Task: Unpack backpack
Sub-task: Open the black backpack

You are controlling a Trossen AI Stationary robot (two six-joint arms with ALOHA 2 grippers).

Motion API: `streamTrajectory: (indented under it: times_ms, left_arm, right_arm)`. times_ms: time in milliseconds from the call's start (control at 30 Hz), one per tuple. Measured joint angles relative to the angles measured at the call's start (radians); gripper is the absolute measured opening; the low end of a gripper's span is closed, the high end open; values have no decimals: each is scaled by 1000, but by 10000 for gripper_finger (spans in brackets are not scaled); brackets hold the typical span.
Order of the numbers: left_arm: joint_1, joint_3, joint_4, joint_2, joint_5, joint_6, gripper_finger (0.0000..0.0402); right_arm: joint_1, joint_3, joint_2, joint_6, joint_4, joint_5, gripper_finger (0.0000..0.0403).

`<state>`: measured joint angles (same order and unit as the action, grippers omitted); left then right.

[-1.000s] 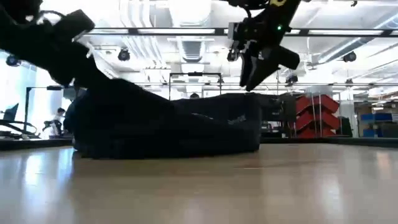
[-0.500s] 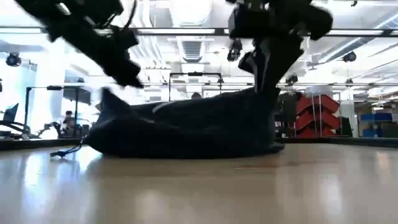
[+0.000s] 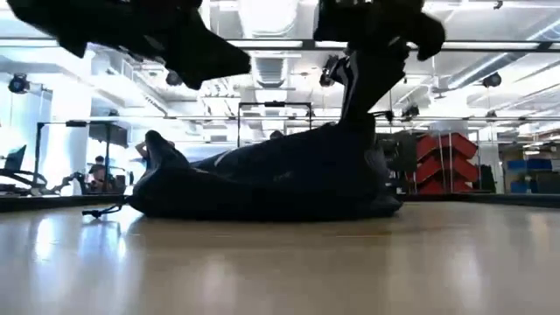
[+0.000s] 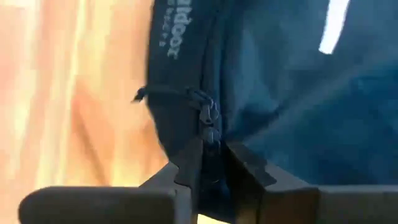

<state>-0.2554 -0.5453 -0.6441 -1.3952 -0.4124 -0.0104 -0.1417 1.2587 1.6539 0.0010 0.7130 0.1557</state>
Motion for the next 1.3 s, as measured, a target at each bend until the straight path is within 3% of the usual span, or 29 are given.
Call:
streamTrajectory:
  times_ms: [167, 367, 567, 700, 900, 1033, 1300]
  left_arm:
    - [-49, -55, -146, -212, -81, -107, 161]
    - [-43, -181, -141, -408, -139, -217, 207]
    - [-40, -291, -48, -493, -190, -262, 245]
    - [-35, -351, 82, -530, -265, -287, 250]
    - [-29, -403, 202, -561, -284, -296, 201]
    - [-29, -404, 205, -557, -284, -290, 136]
    - [-35, -403, 306, -500, -251, -287, 19]
  right_arm:
    - [0, 0, 3, 10, -60, 55, 69]
    - [0, 1, 3, 52, -100, 73, 81]
    - [-2, -1, 3, 65, -98, 81, 86]
    - [-2, -2, 3, 66, -99, 80, 76]
    - [-2, -8, 3, 37, -98, 62, 54]
    - [-2, -17, 5, 15, -97, 3, 49]
    - [-2, -23, 6, -6, -96, 1, 71]
